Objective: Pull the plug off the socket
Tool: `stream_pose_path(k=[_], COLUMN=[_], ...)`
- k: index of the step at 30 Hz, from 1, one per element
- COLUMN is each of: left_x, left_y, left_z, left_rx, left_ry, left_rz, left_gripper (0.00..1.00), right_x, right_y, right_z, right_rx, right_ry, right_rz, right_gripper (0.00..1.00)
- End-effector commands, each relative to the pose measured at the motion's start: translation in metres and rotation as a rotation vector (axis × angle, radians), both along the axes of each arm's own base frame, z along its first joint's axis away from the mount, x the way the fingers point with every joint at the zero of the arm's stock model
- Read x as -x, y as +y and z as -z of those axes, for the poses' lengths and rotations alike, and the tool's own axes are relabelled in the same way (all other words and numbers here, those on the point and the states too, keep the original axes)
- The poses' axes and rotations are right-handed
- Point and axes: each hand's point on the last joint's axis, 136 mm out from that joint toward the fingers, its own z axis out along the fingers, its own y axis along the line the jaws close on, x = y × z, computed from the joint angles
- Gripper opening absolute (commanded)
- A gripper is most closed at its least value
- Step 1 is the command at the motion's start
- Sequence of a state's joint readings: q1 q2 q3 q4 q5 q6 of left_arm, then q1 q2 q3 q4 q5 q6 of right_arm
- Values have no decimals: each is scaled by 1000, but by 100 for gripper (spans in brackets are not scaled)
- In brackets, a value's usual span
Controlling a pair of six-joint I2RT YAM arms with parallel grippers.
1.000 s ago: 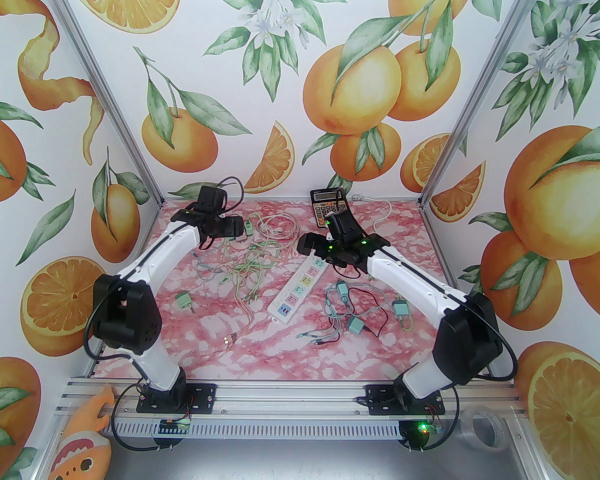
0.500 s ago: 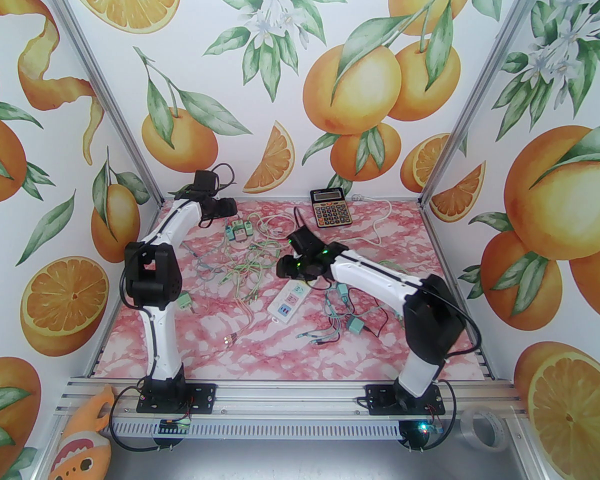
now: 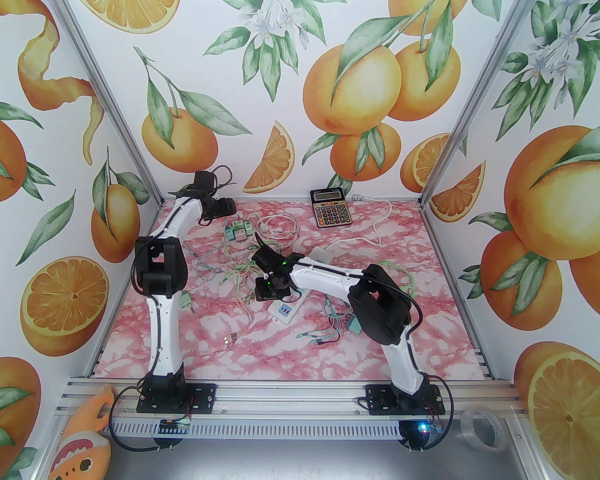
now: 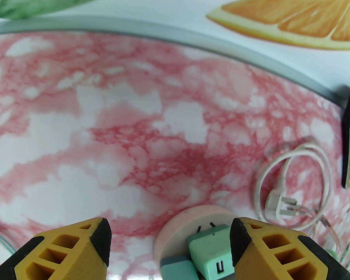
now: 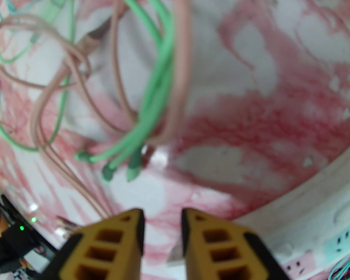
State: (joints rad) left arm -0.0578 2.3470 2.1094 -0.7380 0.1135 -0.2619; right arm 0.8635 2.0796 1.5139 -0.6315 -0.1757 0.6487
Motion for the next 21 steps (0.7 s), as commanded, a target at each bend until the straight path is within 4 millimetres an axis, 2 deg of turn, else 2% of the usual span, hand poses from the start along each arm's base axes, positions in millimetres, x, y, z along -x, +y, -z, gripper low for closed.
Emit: stream_pose_path(k=[1, 7, 10, 15, 18, 21], left_x=[1, 4, 4, 10, 16, 31], left_y=[-11, -28, -33, -45, -53, -67], left_z=[4, 12, 18, 29, 32, 31], left_rx=[5, 11, -13, 11, 20, 23], left_ry=[11, 19, 23, 61, 74, 85], left_rz=[56, 111, 131, 175, 198, 235], left_gripper=[70, 70, 70, 65, 64, 64], right_x=[11, 2, -8, -25, -29, -37], right_y=[-62, -147, -169, -165, -160, -151], right_z=[16, 12, -1, -31, -37, -43], right_rx=[150, 264, 273, 232, 210, 174], right_ry=[51, 35, 0, -74, -85, -97], right_rz=[47, 151, 177, 188, 192, 197], right_gripper=[29, 29, 29, 31, 31, 31])
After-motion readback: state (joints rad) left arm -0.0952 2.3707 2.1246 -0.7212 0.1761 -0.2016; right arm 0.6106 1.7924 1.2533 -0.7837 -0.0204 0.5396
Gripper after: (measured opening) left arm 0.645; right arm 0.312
